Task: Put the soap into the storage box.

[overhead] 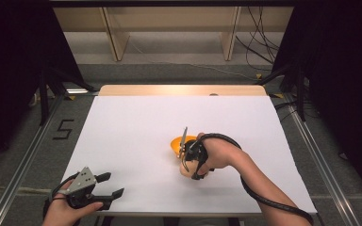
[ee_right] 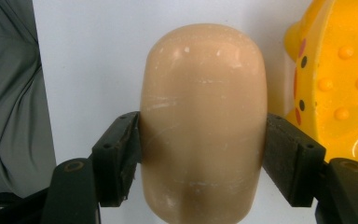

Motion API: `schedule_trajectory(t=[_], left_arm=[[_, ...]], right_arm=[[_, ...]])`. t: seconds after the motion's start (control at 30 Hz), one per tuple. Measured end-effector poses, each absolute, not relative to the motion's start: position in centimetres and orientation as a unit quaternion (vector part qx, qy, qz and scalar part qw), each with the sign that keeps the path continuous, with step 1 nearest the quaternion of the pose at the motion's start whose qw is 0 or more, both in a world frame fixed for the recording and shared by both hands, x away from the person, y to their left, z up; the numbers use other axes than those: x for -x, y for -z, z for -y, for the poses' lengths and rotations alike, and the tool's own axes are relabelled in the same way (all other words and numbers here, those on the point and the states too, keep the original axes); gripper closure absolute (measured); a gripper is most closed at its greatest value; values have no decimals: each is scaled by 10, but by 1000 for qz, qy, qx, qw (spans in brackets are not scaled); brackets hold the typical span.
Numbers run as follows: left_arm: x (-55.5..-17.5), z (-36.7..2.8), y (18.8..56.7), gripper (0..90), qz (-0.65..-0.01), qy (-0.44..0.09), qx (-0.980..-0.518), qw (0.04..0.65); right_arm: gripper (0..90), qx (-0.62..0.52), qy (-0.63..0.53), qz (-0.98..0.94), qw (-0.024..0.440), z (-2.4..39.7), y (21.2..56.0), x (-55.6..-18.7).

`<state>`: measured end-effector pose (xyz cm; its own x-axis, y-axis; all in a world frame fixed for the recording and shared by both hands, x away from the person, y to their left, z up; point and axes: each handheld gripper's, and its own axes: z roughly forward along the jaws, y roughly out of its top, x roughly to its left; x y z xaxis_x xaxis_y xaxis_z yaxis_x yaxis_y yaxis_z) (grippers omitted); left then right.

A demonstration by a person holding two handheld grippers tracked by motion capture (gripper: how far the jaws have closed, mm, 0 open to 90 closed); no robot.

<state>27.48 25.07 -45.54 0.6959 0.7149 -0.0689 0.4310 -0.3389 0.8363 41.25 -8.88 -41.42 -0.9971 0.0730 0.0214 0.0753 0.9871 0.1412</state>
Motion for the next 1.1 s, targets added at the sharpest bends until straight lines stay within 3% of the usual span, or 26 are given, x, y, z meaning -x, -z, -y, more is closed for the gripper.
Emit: schedule_trajectory(t=[1.1], left_arm=[[-274,-249,456,251,-367,-151,-796,457]], right_arm=[[339,72,71,995,-6,98,400,-425]])
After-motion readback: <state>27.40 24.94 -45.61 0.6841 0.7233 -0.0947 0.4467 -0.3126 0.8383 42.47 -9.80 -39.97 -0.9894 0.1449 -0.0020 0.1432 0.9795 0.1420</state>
